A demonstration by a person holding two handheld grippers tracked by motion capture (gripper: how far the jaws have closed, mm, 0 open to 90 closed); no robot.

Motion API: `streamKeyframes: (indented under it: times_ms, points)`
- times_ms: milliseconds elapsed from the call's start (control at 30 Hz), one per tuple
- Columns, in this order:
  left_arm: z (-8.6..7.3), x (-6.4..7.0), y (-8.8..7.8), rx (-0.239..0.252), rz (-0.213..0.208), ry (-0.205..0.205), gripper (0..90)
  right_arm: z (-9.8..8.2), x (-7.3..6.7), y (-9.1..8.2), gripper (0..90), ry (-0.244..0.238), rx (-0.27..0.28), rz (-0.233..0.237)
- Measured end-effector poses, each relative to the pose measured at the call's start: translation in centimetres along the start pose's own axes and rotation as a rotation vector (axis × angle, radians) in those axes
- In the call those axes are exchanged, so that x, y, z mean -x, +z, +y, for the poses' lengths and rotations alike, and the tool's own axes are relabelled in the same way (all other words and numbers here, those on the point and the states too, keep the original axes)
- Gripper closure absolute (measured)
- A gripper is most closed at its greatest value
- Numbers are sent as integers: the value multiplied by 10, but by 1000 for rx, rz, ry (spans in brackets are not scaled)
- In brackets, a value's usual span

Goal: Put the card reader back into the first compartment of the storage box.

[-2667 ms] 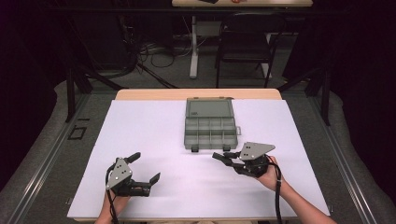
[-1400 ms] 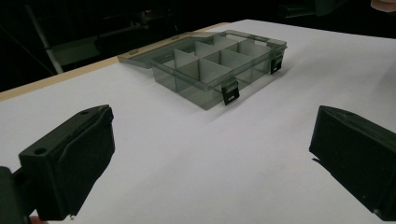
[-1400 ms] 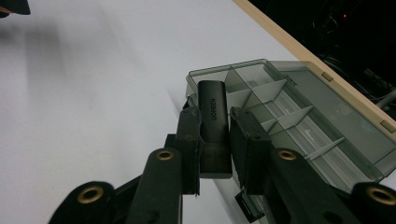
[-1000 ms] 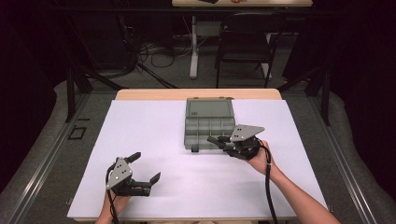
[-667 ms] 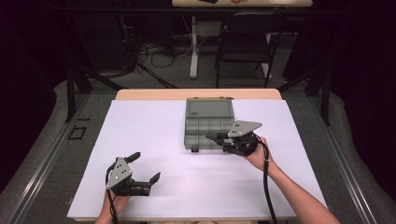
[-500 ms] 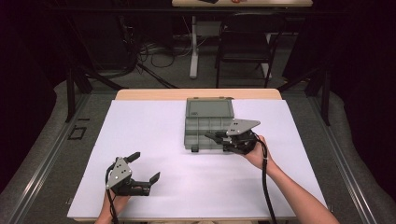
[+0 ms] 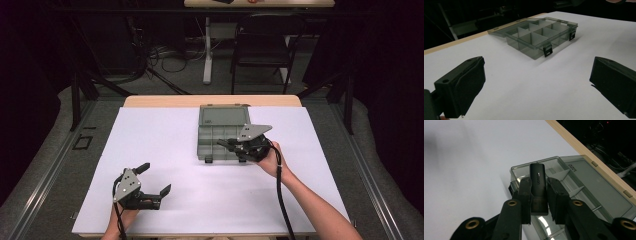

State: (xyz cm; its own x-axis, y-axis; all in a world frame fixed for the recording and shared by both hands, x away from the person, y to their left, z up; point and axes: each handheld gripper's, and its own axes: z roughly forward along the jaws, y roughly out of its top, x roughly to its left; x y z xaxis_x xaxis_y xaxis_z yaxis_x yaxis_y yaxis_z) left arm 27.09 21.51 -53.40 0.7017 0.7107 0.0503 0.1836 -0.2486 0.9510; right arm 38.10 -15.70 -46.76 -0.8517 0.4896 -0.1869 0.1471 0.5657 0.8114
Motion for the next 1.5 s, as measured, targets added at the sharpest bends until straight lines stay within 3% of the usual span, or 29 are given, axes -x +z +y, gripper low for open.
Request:
streamKeyframes:
  times_ms: [1500]
  points:
    - [0, 0, -1, 9, 11, -3, 0, 24, 21, 53, 740, 28, -74, -27]
